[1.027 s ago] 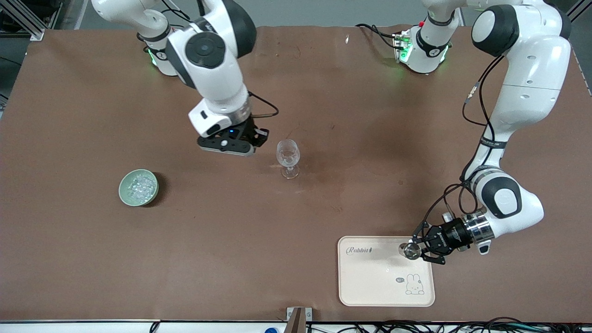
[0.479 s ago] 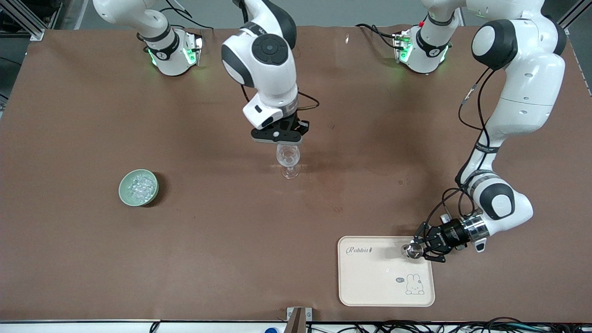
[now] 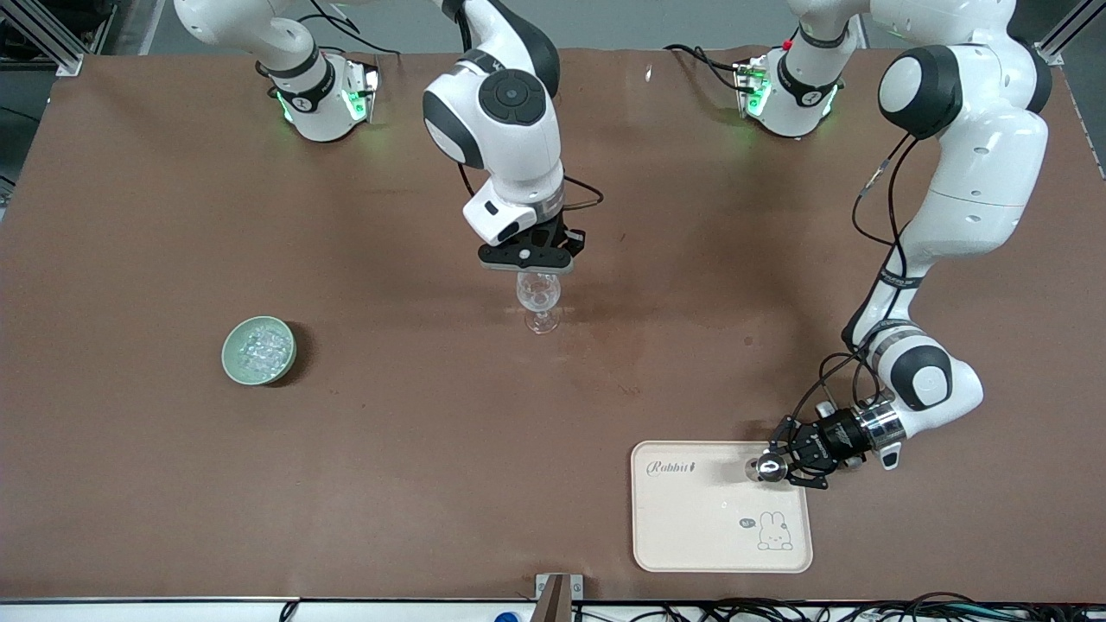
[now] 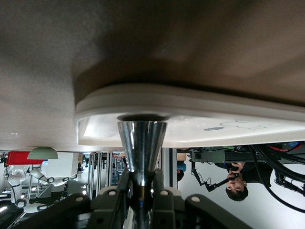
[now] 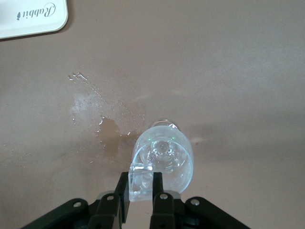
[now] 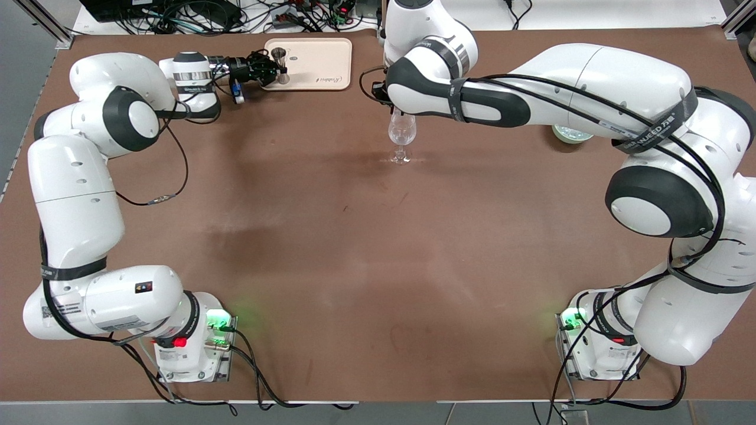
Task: Pour wine and add ice with both arms
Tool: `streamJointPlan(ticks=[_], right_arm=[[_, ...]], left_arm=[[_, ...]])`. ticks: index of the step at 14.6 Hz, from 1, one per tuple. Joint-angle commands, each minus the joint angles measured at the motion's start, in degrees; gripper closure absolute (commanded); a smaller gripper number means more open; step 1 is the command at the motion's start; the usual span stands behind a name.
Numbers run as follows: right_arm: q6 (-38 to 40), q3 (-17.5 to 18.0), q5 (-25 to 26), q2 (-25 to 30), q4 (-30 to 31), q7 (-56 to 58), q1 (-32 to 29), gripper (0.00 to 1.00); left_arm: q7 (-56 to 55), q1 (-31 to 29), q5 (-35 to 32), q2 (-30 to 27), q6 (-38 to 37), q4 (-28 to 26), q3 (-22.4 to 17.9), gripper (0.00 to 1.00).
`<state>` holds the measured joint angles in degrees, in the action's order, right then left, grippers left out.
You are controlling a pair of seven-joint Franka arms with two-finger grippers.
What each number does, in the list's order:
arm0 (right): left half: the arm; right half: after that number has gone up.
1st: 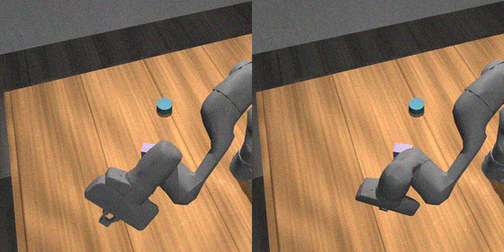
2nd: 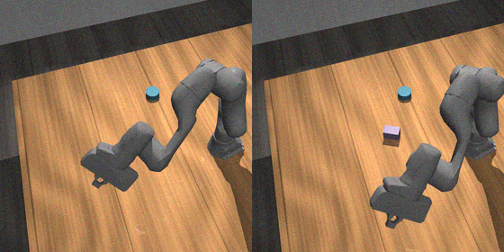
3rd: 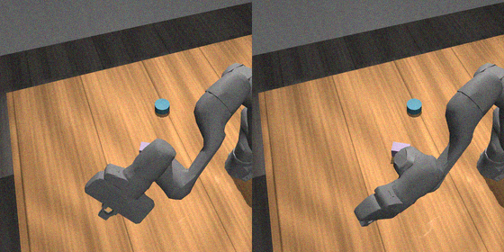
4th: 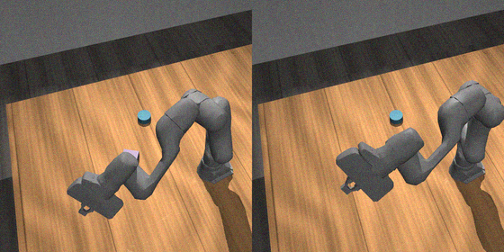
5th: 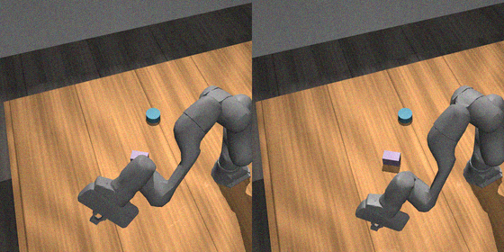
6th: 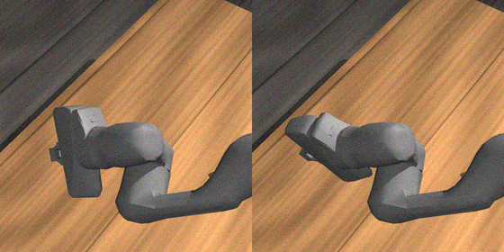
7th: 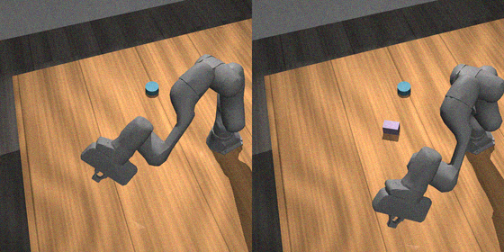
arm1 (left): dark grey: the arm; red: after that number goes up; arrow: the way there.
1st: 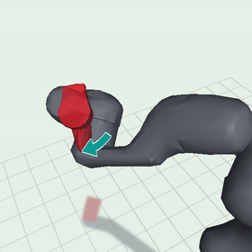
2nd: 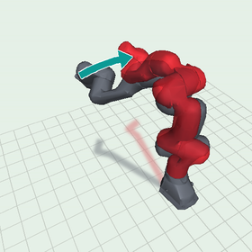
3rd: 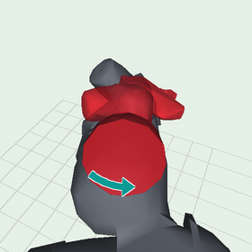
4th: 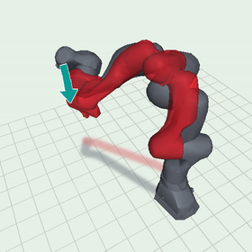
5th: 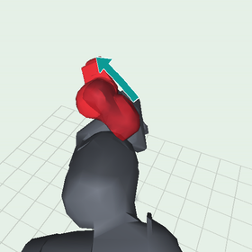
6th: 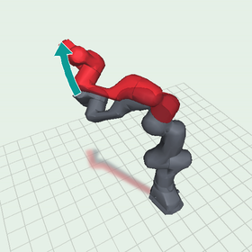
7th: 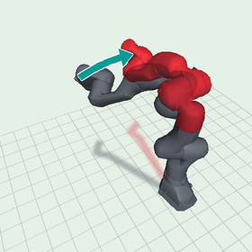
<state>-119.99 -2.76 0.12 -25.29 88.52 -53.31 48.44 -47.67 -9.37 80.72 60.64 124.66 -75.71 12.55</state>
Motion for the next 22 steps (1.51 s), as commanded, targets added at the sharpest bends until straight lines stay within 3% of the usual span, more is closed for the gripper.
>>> streamJointPlan(ticks=[1,3,6,8,9,11,13,14,16,22], right_arm=[[-0.42,-0.05,0.58,-0.28,1.03,0.40,-0.36,0.85],[-0.16,-0.14,0.58,-0.28,1.21,0.40,-0.45,0.83],[0.10,-0.14,0.58,-0.28,1.21,0.40,-0.45,0.79],[0.19,-0.23,0.58,-0.19,1.21,0.49,-0.54,0.72],[0.19,-0.32,0.67,-0.19,1.65,0.49,-0.54,0.64],[0.54,-0.32,0.67,-0.19,2.00,0.32,-0.45,0.27],[0.63,-0.32,0.67,-0.19,2.18,0.14,-0.45,0.04],[0.72,-0.32,0.67,-0.11,2.18,0.05,-0.37,0.01],[0.89,-0.32,0.67,0.33,2.18,0.23,-0.63,0.00],[1.69,-2.95,1.11,4.63,0.51,2.32,-2.73,0.00]], left_arm=[[3.01,-0.21,3.29,1.41,-0.82,1.45,0.37,0.96],[3.90,-0.21,4.18,1.76,-0.82,1.45,0.37,0.94],[4.16,-0.30,4.79,1.76,-1.35,1.10,0.37,0.83],[4.07,-0.30,4.80,1.67,-1.70,0.92,0.28,0.69],[4.07,-0.30,4.54,1.59,-1.70,0.83,0.19,0.54],[3.64,-0.39,4.36,1.15,-1.79,0.83,0.19,0.51],[3.63,-0.48,4.01,0.88,-1.79,0.83,0.19,0.38],[3.63,-0.48,3.83,0.53,-1.79,0.74,0.02,0.30],[3.63,-0.91,-0.62,-0.95,-1.79,0.04,0.02,0.00],[3.99,-5.04,-30.04,-8.24,-8.11,-0.49,0.10,0.00]])
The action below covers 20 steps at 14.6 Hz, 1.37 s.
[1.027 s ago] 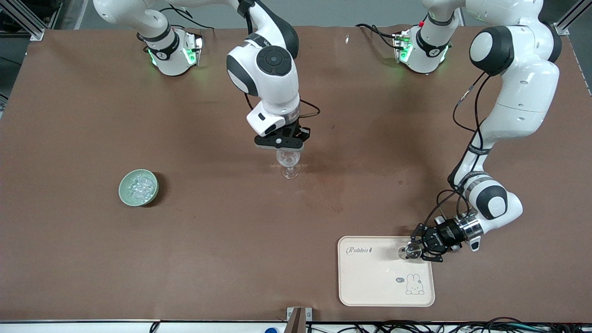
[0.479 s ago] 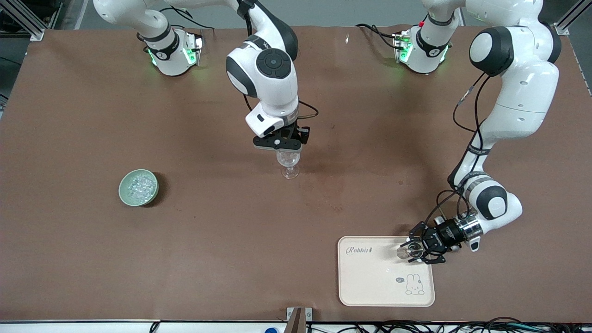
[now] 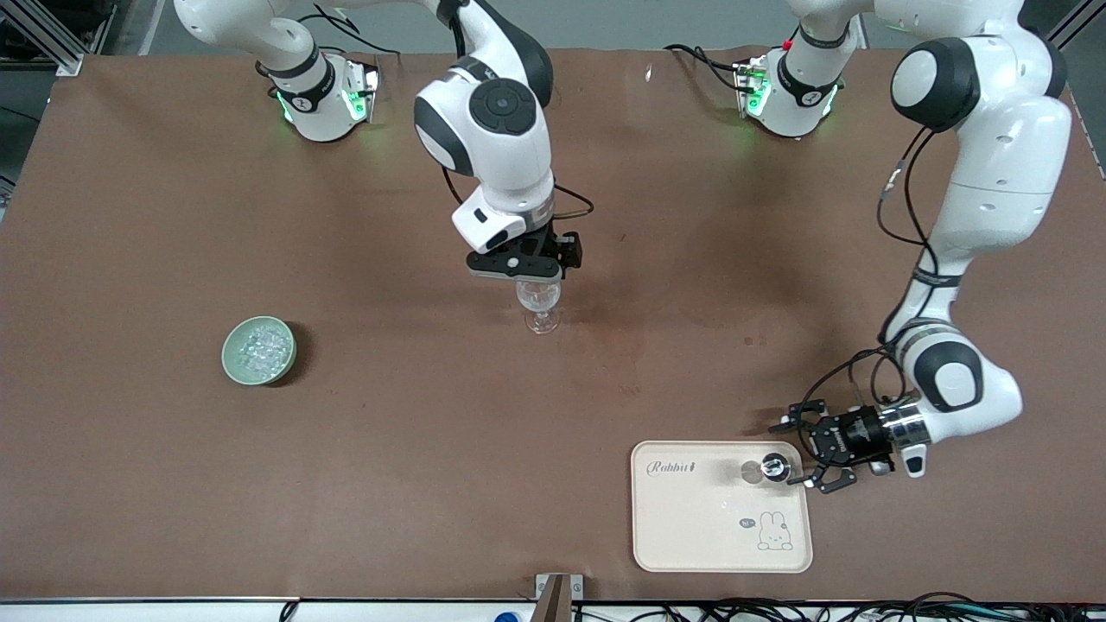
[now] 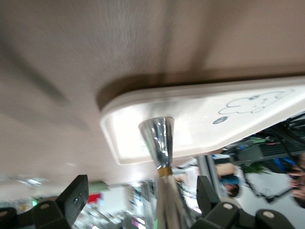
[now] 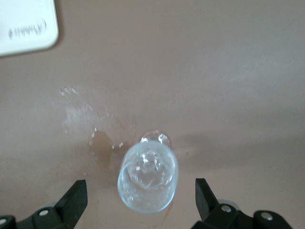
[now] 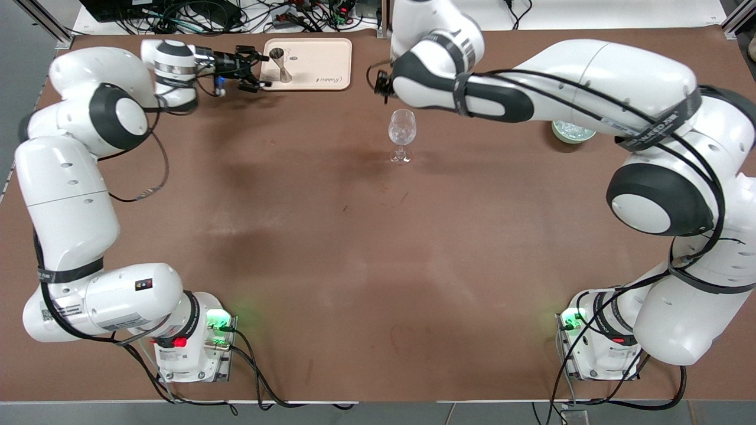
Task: Pour wine and add ice with both arms
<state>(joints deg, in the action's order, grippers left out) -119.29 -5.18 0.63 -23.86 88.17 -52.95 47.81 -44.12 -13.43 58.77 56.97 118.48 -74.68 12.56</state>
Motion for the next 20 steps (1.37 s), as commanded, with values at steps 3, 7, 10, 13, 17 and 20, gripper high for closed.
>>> streamJointPlan(ticks=[3,7,10,13,17,20], right_arm=[[3.34,-0.97,0.69,7.24,2.26,8.02,-7.10,0.00],[11.61,-0.97,1.21,12.33,3.49,8.92,-14.22,0.00],[12.76,-0.97,1.21,18.39,9.01,13.54,-18.97,0.00],[16.44,-0.97,1.21,23.06,12.46,24.97,-25.64,0.00],[22.60,-0.97,1.21,27.10,12.37,36.13,-33.55,0.00],[25.76,-0.97,1.30,29.57,10.80,45.71,-38.30,0.00]], left_arm=[[0.62,-0.46,-23.74,-11.59,-6.14,-1.44,0.71,0.00],[0.61,0.42,-42.20,-20.56,-10.63,-1.35,3.17,0.00],[0.96,0.33,-57.31,-26.45,-14.24,-1.35,6.67,0.00],[11.99,-0.19,-67.45,-32.34,-19.24,-1.35,10.55,0.00],[23.44,0.24,-67.04,-40.60,-26.88,-1.52,10.21,0.00],[28.64,7.33,-66.77,-48.41,-30.14,-4.67,4.00,0.00]])
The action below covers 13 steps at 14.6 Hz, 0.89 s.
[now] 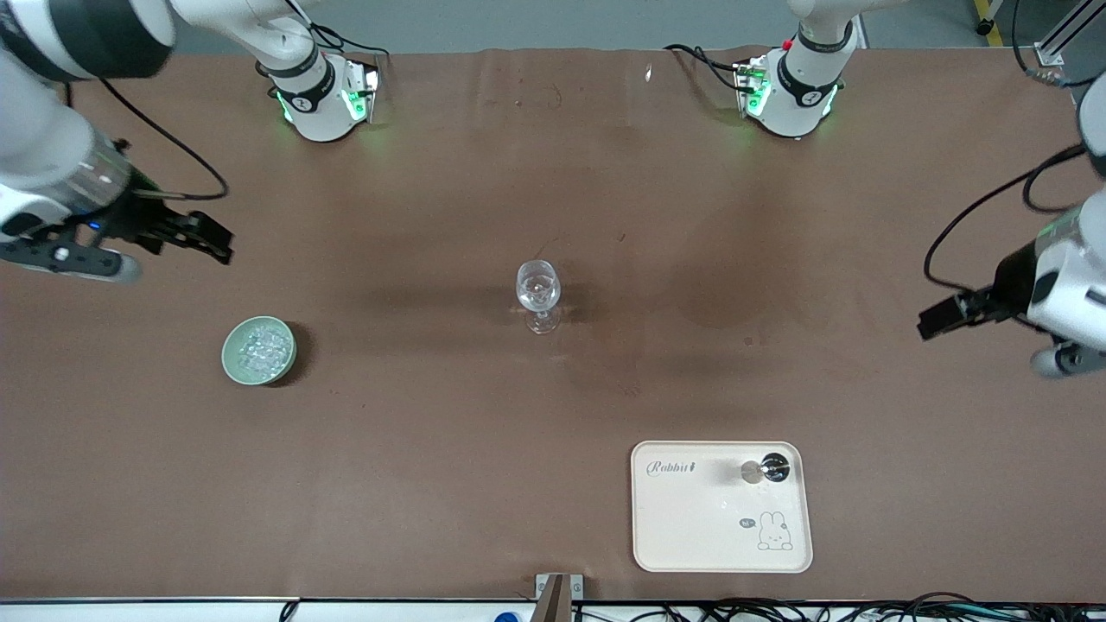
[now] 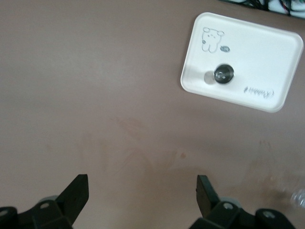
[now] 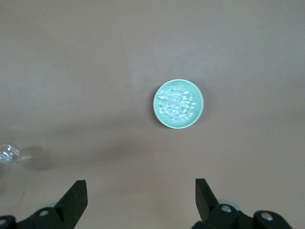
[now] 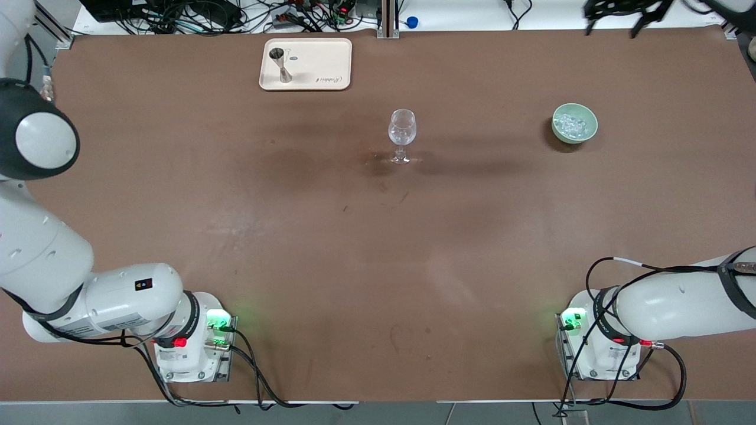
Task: Pour wine and add ice with both arms
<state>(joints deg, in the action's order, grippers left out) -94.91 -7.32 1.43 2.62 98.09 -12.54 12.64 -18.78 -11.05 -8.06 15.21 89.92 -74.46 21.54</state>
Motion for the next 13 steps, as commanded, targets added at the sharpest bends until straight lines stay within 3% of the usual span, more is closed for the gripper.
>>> streamJointPlan(ticks=[1,5,9,13], right_arm=[[2.96,1.17,0.42,3.18,-1.21,8.47,-4.46,0.00],[6.22,1.17,0.50,2.57,-9.48,17.71,-9.29,0.00],[8.06,1.17,0.42,1.95,-13.80,22.29,-13.34,0.00],[9.90,1.17,0.42,1.60,-12.75,22.47,-14.66,0.00]], left_arm=[[6.01,7.16,1.02,-9.20,-1.86,-7.09,-7.28,0.00],[10.35,9.99,7.09,-18.52,-1.86,-16.14,-13.26,0.00],[10.43,10.87,7.62,-24.60,-1.86,-22.48,-13.54,0.00],[10.52,11.14,8.06,-25.93,-2.29,-22.76,-13.45,0.00]])
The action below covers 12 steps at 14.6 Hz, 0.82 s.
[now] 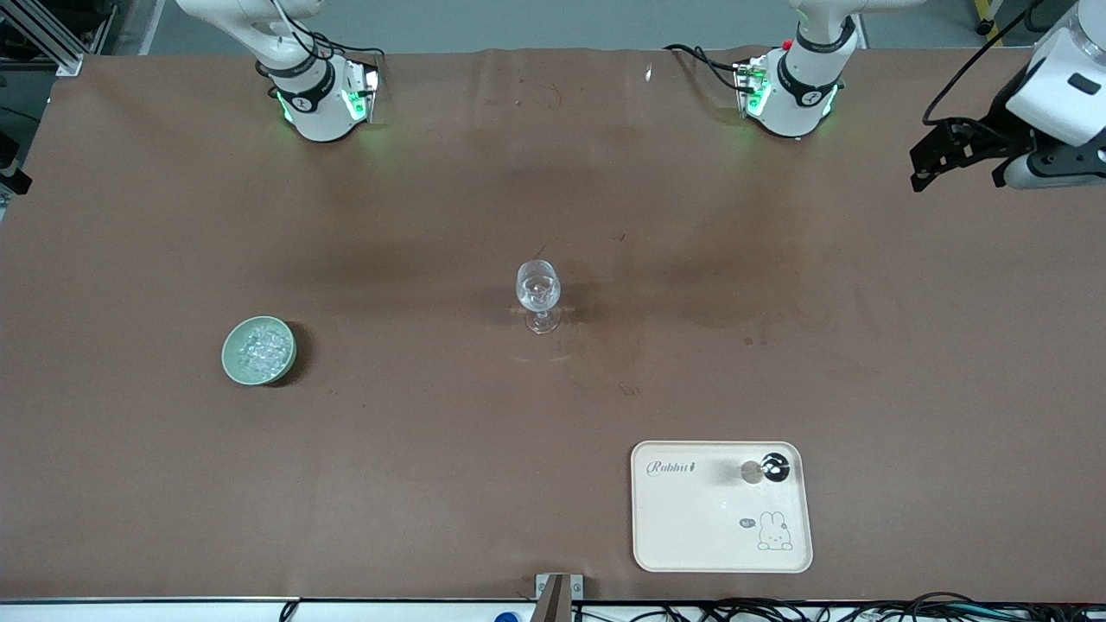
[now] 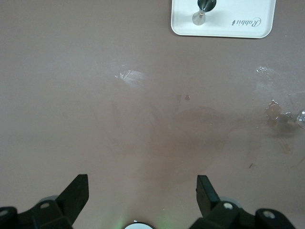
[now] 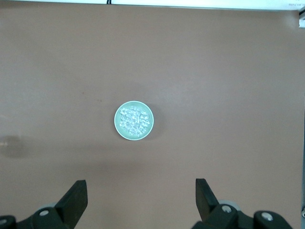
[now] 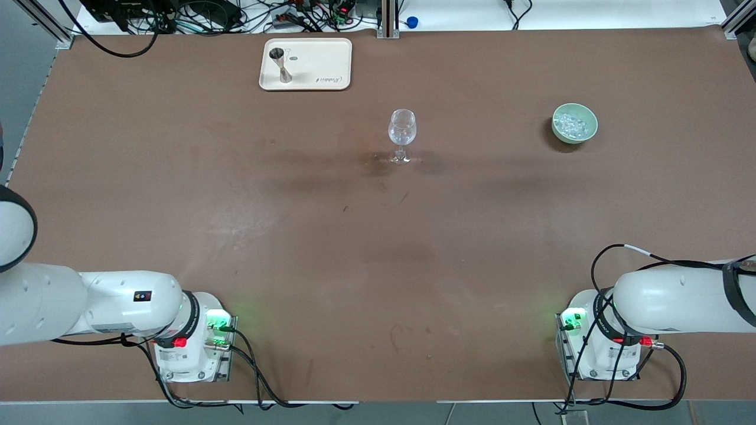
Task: Pour wine and add ice with both arms
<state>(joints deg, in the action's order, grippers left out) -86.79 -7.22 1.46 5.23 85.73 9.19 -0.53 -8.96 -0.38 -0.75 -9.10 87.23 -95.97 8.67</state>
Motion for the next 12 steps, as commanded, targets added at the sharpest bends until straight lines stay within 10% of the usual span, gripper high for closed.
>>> streamJointPlan(ticks=[1,12], right_arm=[[2.15,1.07,-0.31,-1.70,-0.30,0.65,-2.02,0.00],[-1.98,3.70,-0.31,-6.63,-0.13,-1.45,-2.28,0.02]], left_arm=[[0.70,0.47,0.48,-1.27,-0.21,-0.28,-0.58,0.00],[1.32,-0.14,-0.05,1.02,-0.48,2.63,-0.67,0.00]])
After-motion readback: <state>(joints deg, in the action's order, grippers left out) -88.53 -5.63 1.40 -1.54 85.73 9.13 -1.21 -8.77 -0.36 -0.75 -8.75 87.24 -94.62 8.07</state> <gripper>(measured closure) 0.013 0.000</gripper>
